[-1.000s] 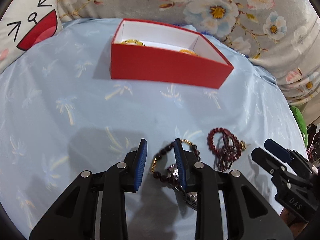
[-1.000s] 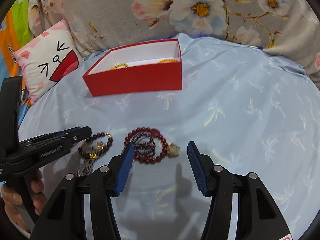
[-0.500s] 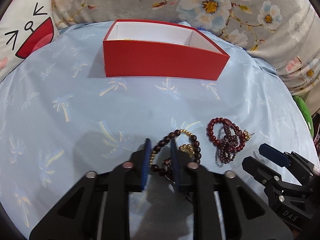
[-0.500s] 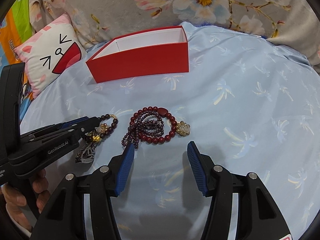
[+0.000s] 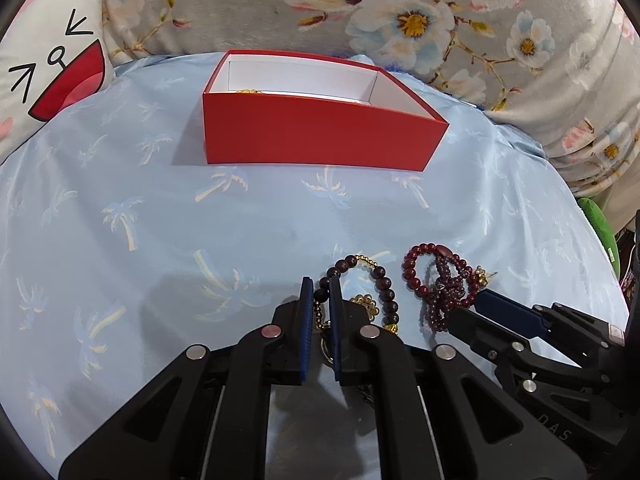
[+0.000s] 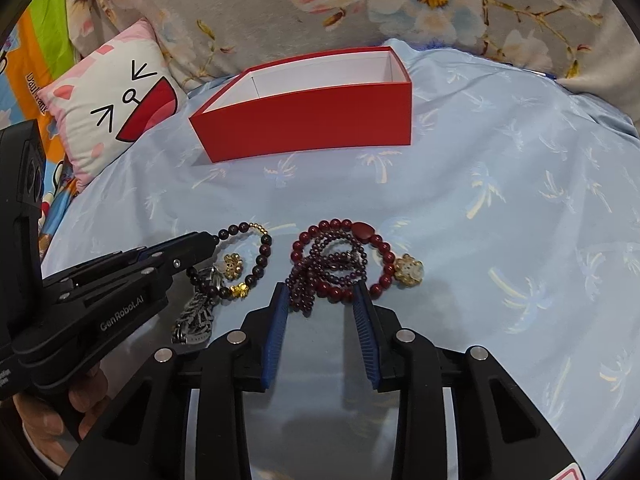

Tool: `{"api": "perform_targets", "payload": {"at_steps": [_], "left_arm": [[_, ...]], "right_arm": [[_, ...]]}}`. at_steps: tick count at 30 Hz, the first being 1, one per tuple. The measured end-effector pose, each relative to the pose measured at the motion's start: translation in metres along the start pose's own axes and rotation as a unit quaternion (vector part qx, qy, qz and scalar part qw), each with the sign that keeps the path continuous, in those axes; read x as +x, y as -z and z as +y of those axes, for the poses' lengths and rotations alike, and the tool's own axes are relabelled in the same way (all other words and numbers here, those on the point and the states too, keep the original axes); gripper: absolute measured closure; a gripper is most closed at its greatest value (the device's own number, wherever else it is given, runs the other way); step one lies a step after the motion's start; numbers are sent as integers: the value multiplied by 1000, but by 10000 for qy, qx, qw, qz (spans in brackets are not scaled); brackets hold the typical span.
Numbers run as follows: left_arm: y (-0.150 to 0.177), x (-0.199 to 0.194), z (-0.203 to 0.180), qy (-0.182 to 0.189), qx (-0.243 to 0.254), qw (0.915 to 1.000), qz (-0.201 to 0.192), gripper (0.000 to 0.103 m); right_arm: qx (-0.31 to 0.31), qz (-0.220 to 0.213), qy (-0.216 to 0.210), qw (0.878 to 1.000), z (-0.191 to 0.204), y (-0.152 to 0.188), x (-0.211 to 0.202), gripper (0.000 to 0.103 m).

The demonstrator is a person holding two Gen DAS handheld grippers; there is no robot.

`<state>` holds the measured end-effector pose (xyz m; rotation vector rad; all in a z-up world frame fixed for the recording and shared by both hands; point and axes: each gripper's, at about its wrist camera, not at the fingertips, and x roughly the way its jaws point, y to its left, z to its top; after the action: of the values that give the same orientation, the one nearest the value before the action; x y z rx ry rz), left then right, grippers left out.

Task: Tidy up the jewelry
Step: 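Grasp the black bead charm bracelet with the left tool while the right tool grasps the dark red multi-strand bracelet, then carry both dark bracelets into the red box and open both tools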

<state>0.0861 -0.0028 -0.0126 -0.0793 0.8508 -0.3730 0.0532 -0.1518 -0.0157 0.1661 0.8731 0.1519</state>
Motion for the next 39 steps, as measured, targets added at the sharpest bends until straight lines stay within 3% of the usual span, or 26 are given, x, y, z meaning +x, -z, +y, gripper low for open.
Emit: {"api": "perform_targets", "payload": {"at_steps": [6,8,12,13,24,39], "left_arm": [[1,2,0,29,-5,10000,57,96],[2,2,-1,26,0,10000,63,96],[2,3,-1,54,17,10000,68,96],[2,3,0,49,8,10000,64,96],[1,-3,5,222,-242,9995,5,96],[-34,-46,0,464,-169,9976,-484,96]], "right_arm": [[-21,-17,-12,10000,4,-8,7,75],[-37,19,-6,10000,5,-9,11,83],[-61,12,15,10000,6,-8,13,90],[-65,-8,12,10000,6,-8,13,97],[86,-187,-64,9998,-2,-11,-6,99],[200,-755,7,9969,-19,-37,-51,99]]}}
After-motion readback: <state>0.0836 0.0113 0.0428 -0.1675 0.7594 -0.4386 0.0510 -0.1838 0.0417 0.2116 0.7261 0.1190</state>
